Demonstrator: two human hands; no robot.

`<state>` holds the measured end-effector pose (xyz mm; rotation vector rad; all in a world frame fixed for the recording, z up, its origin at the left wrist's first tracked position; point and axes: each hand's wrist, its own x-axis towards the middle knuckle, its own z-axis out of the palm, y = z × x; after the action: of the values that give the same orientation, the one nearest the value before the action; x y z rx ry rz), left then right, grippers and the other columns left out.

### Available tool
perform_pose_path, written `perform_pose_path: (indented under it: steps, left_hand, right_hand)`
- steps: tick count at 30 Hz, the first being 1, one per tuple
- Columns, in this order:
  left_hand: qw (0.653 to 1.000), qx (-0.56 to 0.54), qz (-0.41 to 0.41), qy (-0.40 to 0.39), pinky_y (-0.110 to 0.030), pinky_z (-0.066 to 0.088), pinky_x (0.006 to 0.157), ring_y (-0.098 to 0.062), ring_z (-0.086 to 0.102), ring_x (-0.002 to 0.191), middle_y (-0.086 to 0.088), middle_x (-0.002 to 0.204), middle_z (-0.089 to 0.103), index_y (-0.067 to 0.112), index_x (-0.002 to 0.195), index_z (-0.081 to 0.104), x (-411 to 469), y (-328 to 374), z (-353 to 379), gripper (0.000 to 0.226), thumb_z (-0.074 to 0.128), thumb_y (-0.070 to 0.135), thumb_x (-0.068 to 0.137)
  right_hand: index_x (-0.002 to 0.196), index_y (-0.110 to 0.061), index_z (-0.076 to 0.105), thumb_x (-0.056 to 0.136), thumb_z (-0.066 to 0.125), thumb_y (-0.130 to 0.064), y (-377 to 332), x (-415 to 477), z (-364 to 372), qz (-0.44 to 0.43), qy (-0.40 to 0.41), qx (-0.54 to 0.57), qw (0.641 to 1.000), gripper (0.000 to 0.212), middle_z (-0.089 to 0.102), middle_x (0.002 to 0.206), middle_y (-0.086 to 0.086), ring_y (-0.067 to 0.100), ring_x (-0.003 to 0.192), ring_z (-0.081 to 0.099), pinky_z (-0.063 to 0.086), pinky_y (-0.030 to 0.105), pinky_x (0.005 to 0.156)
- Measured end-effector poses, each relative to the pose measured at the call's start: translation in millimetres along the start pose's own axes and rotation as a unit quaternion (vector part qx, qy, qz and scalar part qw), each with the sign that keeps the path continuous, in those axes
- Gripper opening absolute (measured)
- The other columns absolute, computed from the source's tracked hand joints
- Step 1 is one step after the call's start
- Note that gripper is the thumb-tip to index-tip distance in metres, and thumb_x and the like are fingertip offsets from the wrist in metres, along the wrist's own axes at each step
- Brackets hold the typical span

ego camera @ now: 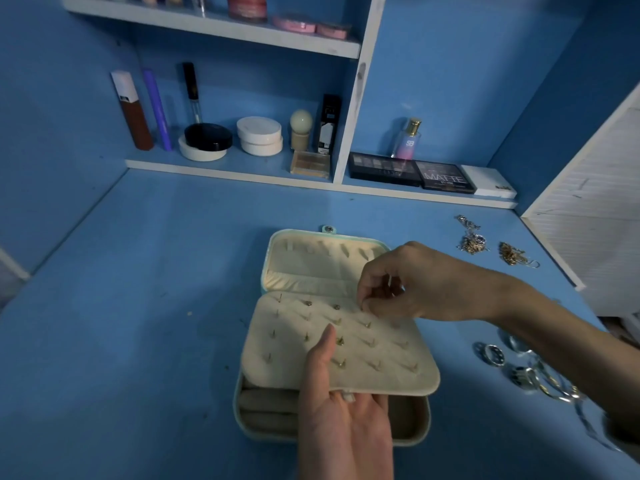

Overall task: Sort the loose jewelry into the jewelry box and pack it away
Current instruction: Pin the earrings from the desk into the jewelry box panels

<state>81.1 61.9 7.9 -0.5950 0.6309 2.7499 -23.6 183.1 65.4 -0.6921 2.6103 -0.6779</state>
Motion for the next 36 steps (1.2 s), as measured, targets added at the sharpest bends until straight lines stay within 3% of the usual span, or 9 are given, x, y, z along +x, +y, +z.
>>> perform_pose_path:
  steps: [5, 9, 14, 20, 25, 27, 30, 33, 36]
  left_hand:
    - [1.0, 0.018, 0.01, -0.02, -0.043, 0.052, 0.088, -0.024, 0.069, 0.099, -0.011, 0.111, 0.071, 0.014, 0.114, 0.069, 2.4, -2.0, -1.2, 0.105, 0.096, 0.031, 0.014]
    - [0.998, 0.041, -0.007, -0.056, -0.043, 0.048, 0.089, -0.027, 0.068, 0.102, -0.011, 0.112, 0.07, 0.016, 0.112, 0.072, 0.1, -2.7, -2.7, 0.081, 0.088, 0.039, 0.035]
    - [0.998, 0.044, 0.009, -0.032, -0.037, 0.047, 0.079, -0.021, 0.071, 0.092, -0.01, 0.11, 0.071, 0.016, 0.108, 0.074, -1.9, -2.0, 2.3, 0.098, 0.094, 0.042, 0.016]
    - [0.998, 0.065, 0.021, 0.01, -0.04, 0.041, 0.099, -0.018, 0.066, 0.107, -0.006, 0.113, 0.07, 0.013, 0.12, 0.065, -0.5, -0.3, 8.1, 0.124, 0.093, 0.042, 0.003]
    - [0.993, 0.098, 0.061, -0.033, -0.034, 0.059, 0.07, -0.017, 0.071, 0.092, -0.009, 0.104, 0.073, 0.012, 0.106, 0.07, 1.0, 1.7, -4.4, 0.111, 0.091, 0.035, -0.001]
    - [0.966, 0.19, 0.169, -0.054, -0.018, 0.051, 0.051, -0.009, 0.069, 0.069, 0.0, 0.089, 0.075, 0.022, 0.091, 0.077, -2.8, 12.6, -1.3, 0.069, 0.083, 0.033, 0.023]
    - [0.869, 0.333, 0.365, -0.042, -0.009, 0.037, 0.054, -0.002, 0.046, 0.056, 0.013, 0.066, 0.06, 0.035, 0.09, 0.075, -2.2, 48.9, 8.2, 0.029, 0.068, 0.033, 0.062]
    - [0.764, 0.462, 0.45, -0.023, -0.007, 0.036, 0.065, 0.001, 0.047, 0.071, 0.01, 0.099, 0.058, 0.043, 0.104, 0.062, 29.2, 88.3, 5.0, 0.029, 0.062, 0.022, 0.084]
    - [0.746, 0.525, 0.408, -0.023, -0.016, 0.038, 0.08, 0.002, 0.052, 0.084, 0.016, 0.113, 0.06, 0.043, 0.11, 0.057, 71.1, 113.9, -1.4, 0.027, 0.058, 0.031, 0.086]
  right_hand:
    - [0.097, -0.029, 0.062, 0.084, 0.065, -0.036, -1.5, -19.3, 2.7, -0.049, 0.079, -0.075, 0.993, 0.015, 0.055, 0.082, -0.012, 0.007, 0.079, 0.053, 0.039, 0.012, 0.067]
    - [0.098, -0.039, 0.048, 0.071, 0.066, -0.061, -19.1, -55.9, -2.4, -0.102, 0.004, -0.099, 0.99, 0.04, 0.047, 0.094, -0.017, 0.005, 0.096, 0.046, 0.037, 0.015, 0.078]
    - [0.093, -0.035, 0.045, 0.074, 0.068, -0.044, -20.5, -64.3, -3.4, -0.152, 0.048, -0.183, 0.97, 0.031, 0.047, 0.091, -0.014, 0.005, 0.088, 0.045, 0.036, 0.017, 0.075]
    - [0.083, -0.025, 0.057, 0.075, 0.07, -0.027, -16.8, -57.6, -18.7, -0.144, 0.09, -0.101, 0.98, 0.016, 0.052, 0.082, -0.011, 0.005, 0.082, 0.05, 0.038, 0.015, 0.07]
    - [0.075, -0.029, 0.056, 0.078, 0.066, -0.03, -9.6, -42.2, -28.6, -0.11, 0.163, -0.013, 0.98, 0.011, 0.058, 0.076, -0.006, 0.014, 0.076, 0.055, 0.04, 0.025, 0.063]
    - [0.074, -0.03, 0.056, 0.078, 0.065, -0.035, -3.9, -33.8, -30.7, -0.093, 0.195, 0.019, 0.976, 0.011, 0.06, 0.075, -0.005, 0.018, 0.073, 0.055, 0.042, 0.035, 0.063]
    - [0.077, -0.027, 0.059, 0.081, 0.068, -0.035, 4.8, -21.5, -31.6, -0.068, 0.238, 0.043, 0.968, 0.012, 0.062, 0.073, -0.002, 0.017, 0.069, 0.056, 0.044, 0.04, 0.065]
    - [0.079, -0.025, 0.062, 0.082, 0.068, -0.03, 10.1, -12.8, -29.6, -0.04, 0.273, 0.052, 0.96, 0.008, 0.062, 0.071, -0.004, 0.01, 0.07, 0.056, 0.045, 0.035, 0.07]
    - [0.085, -0.025, 0.065, 0.083, 0.067, -0.029, 14.8, -9.0, -25.8, -0.014, 0.295, 0.058, 0.954, 0.005, 0.062, 0.074, -0.004, 0.01, 0.074, 0.057, 0.047, 0.036, 0.073]
